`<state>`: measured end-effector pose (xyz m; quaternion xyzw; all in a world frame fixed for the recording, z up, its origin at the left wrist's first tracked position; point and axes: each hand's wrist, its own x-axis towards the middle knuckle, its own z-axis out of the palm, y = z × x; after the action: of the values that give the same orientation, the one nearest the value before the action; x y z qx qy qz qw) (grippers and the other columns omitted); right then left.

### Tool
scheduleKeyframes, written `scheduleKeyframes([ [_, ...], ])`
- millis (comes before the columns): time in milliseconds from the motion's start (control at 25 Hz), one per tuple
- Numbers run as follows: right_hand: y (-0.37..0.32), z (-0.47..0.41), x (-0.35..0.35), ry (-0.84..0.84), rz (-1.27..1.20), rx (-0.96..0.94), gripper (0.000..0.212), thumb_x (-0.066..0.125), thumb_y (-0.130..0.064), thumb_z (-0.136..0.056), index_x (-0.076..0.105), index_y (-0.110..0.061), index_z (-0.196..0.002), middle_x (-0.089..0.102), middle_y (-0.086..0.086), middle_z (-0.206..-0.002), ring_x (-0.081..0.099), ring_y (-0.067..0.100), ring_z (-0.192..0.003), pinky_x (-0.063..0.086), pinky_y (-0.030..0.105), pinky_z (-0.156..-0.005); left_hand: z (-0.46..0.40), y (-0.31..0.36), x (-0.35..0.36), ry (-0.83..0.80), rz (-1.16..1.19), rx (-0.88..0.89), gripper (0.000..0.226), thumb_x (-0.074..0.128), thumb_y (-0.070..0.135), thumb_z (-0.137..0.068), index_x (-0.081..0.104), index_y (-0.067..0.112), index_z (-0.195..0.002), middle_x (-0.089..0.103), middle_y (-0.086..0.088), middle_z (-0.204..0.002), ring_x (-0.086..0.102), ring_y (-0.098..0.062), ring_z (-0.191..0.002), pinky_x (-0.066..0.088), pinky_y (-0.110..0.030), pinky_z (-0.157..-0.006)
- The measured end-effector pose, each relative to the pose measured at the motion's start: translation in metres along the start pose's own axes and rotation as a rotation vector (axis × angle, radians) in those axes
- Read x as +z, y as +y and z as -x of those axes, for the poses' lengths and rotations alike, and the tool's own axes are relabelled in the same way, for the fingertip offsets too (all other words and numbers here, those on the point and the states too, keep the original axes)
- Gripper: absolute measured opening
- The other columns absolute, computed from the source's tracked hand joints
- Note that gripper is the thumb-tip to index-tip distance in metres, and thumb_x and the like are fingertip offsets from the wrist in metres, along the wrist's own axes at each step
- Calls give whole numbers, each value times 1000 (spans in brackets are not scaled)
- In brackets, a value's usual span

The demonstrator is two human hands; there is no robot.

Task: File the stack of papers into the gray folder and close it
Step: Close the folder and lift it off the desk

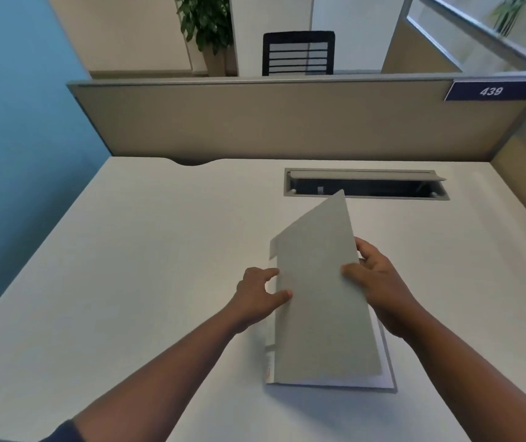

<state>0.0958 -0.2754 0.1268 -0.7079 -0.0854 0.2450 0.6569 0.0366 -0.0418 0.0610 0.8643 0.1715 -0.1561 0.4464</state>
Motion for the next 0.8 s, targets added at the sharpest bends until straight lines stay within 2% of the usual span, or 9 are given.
scheduleKeyframes([
  [120,18,9,-42,86,212,88,49,54,-6,-88,61,-41,-123,76,-2,-108,76,22,-87,63,41,-72,-9,-15,18,19,-77,-78,76,72,52,-85,41,26,-149,37,-6,-149,43,-27,-136,39,-41,-111],
  [240,49,12,-71,193,481,237,39,71,-19,-84,63,-31,-120,69,-2,-116,73,18,-86,59,42,-81,-13,-23,36,36,-183,-59,75,69,54,-82,40,29,-146,47,-7,-138,53,-29,-125,46,-39,-103],
  [360,83,15,-70,212,669,341,70,86,-34,-74,56,-19,-135,58,6,-135,63,24,-110,49,38,-93,-15,-24,50,97,-195,-52,77,71,52,-80,37,26,-144,50,-7,-128,57,-28,-116,46,-31,-90],
  [440,98,17,-59,178,780,368,88,87,-46,-70,48,-15,-143,50,10,-143,53,28,-125,42,38,-101,-16,-24,55,132,-181,-81,78,75,48,-77,37,21,-140,50,-7,-125,57,-29,-112,43,-31,-84],
  [520,110,16,-50,138,948,397,90,82,-56,-71,45,-19,-144,48,10,-142,48,30,-128,40,38,-103,-18,-22,60,158,-91,-144,71,79,41,-72,42,17,-127,53,-8,-116,59,-31,-104,49,-35,-82],
  [640,121,17,-39,140,1115,394,70,76,-56,-69,53,-24,-127,49,5,-129,47,32,-114,46,39,-89,-22,-15,60,191,138,-273,64,87,27,-61,45,14,-108,58,-7,-105,63,-30,-94,52,-34,-71],
  [720,122,16,-37,164,1115,402,62,75,-54,-67,55,-24,-118,47,3,-124,45,30,-109,48,39,-83,-27,-13,55,134,343,-327,59,89,13,-60,53,8,-106,65,-8,-102,67,-28,-90,58,-36,-69],
  [800,123,15,-39,169,1104,406,64,76,-54,-64,54,-24,-117,46,1,-124,45,30,-108,48,39,-81,-30,-16,50,39,524,-345,49,88,2,-64,62,6,-106,72,-12,-99,71,-27,-83,60,-35,-64],
])
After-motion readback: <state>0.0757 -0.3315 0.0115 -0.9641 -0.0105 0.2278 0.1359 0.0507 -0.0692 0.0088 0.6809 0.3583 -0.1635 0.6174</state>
